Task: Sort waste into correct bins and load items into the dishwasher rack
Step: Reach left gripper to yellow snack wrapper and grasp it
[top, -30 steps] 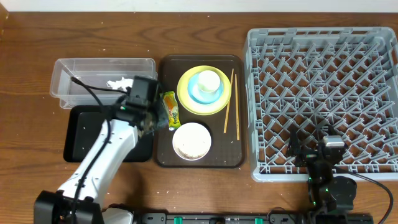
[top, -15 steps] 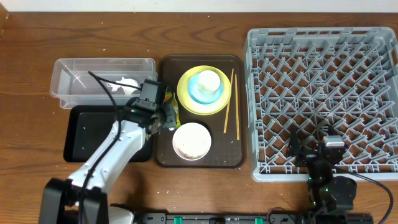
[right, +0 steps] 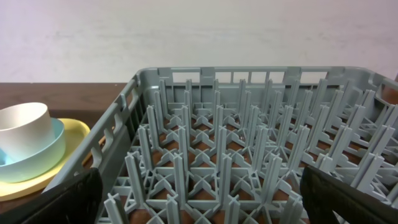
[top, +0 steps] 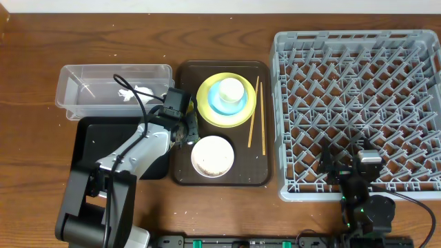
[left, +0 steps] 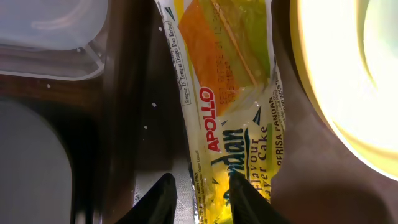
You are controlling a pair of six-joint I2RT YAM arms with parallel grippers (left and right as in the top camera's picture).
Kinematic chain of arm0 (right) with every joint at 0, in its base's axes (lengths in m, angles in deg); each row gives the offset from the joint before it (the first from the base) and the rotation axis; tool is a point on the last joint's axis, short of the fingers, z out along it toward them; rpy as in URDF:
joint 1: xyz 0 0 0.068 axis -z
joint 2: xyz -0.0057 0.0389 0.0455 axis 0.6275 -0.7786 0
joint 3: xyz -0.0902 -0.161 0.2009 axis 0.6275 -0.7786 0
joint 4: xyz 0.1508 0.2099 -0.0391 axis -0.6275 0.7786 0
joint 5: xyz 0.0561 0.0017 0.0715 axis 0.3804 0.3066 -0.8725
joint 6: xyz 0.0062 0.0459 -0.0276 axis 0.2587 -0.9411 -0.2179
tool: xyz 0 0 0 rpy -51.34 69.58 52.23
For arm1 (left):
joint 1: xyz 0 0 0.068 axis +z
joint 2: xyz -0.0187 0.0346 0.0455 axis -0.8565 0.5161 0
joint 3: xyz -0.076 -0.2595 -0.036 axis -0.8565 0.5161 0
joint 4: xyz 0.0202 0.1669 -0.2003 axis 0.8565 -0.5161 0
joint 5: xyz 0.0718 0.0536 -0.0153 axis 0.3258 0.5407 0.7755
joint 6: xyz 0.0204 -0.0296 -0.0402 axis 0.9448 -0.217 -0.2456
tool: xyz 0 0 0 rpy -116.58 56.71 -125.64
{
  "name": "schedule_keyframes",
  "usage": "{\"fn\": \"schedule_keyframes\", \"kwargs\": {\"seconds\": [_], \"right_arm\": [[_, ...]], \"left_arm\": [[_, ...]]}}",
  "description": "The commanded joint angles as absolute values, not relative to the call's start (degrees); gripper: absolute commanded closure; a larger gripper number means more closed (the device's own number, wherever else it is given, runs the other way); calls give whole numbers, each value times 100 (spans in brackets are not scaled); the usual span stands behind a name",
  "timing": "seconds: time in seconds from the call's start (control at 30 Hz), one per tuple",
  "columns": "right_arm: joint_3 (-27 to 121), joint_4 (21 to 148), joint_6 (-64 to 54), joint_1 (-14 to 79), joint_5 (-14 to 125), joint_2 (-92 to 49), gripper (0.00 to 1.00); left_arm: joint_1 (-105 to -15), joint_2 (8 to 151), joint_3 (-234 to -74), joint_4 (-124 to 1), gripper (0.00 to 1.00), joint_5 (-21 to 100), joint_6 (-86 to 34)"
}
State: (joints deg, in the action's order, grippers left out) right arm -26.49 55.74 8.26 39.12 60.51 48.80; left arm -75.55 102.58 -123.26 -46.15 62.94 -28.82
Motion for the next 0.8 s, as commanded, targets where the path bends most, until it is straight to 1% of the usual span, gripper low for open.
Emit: {"fn": "schedule_keyframes", "kwargs": {"seconds": [0.0, 0.43, 0.57, 0.67, 0.77], "right_arm": [[-2656, 5596, 831, 3945, 6029, 4862, 1], [-2656, 5596, 831, 3945, 6029, 4862, 1], [-2656, 5596, 833, 3945, 6029, 4862, 1], [-2656, 5596, 831, 3945, 6029, 4862, 1], [-2656, 5596, 833, 3945, 6029, 4862, 1]], "left_arm": [[-7568, 10295, -12302, -4589, 66, 6318, -2788], [-7579, 10497, -12302, -4436, 66, 6297, -2797], [-7579, 10591, -12302, -4388, 67, 6170, -2812], [-7579, 10591, -12302, -4363, 79, 6150, -2812], [-7579, 10588, -12302, -4355, 88, 6150, -2812]]}}
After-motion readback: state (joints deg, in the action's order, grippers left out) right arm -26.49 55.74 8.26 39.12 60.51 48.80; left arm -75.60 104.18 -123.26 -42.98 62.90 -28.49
